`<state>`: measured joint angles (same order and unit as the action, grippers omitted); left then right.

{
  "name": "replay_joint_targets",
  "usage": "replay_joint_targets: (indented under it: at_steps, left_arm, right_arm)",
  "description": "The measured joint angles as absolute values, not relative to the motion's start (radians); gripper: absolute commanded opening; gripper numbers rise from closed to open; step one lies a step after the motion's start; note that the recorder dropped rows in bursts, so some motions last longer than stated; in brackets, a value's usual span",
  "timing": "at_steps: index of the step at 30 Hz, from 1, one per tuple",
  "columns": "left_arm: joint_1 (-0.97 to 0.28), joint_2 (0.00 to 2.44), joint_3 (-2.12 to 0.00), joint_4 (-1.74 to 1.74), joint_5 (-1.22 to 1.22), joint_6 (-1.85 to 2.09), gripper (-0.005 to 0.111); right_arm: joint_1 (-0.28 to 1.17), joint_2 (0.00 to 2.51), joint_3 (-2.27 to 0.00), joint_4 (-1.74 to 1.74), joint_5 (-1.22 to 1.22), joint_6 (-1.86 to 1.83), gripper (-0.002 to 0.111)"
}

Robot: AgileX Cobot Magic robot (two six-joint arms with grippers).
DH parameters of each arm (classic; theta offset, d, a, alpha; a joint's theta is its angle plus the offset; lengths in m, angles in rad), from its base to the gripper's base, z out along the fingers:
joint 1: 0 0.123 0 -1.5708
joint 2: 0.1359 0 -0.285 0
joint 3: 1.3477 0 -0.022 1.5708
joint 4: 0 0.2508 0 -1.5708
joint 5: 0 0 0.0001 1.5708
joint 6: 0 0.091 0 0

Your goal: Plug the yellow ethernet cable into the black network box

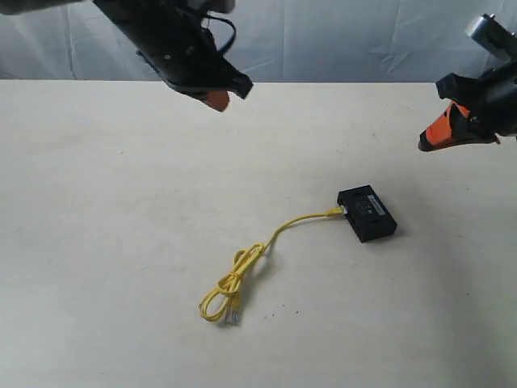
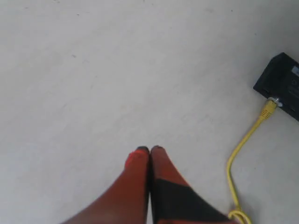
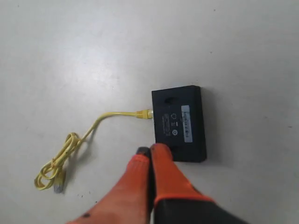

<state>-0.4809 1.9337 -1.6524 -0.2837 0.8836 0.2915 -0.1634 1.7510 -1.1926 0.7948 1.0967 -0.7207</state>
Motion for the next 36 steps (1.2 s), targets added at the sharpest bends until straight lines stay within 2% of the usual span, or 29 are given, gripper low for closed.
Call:
replay_joint_targets:
  at_steps: [7, 13, 18, 26, 36]
  left_arm:
    - [-0.414, 1.613, -1.374, -0.284, 0.763, 0.280, 0.000]
    - [-0.371, 1.334, -1.073, -0.291, 0.540, 0.277, 0.000]
    - [-0.349, 1.168, -0.887, -0.288, 0.446, 0.273, 0.000]
    - [-0.341, 1.096, -0.824, -0.258, 0.532, 0.273, 0.000]
    - [-0.341, 1.096, -0.824, -0.258, 0.541, 0.273, 0.000]
  right_arm:
    - [-0.159, 1.457, -1.077, 0.714, 1.002, -0.674, -0.001]
    - [-0.159, 1.121, -0.899, 0.460, 0.873, -0.487, -0.001]
    - [-0.159, 0.842, -0.729, 0.364, 0.744, -0.433, -0.001]
    - [-0.159, 0.471, -0.590, 0.363, 0.757, -0.387, -0.001]
    - [-0.157, 0.293, -0.590, 0.365, 0.774, -0.386, -0.001]
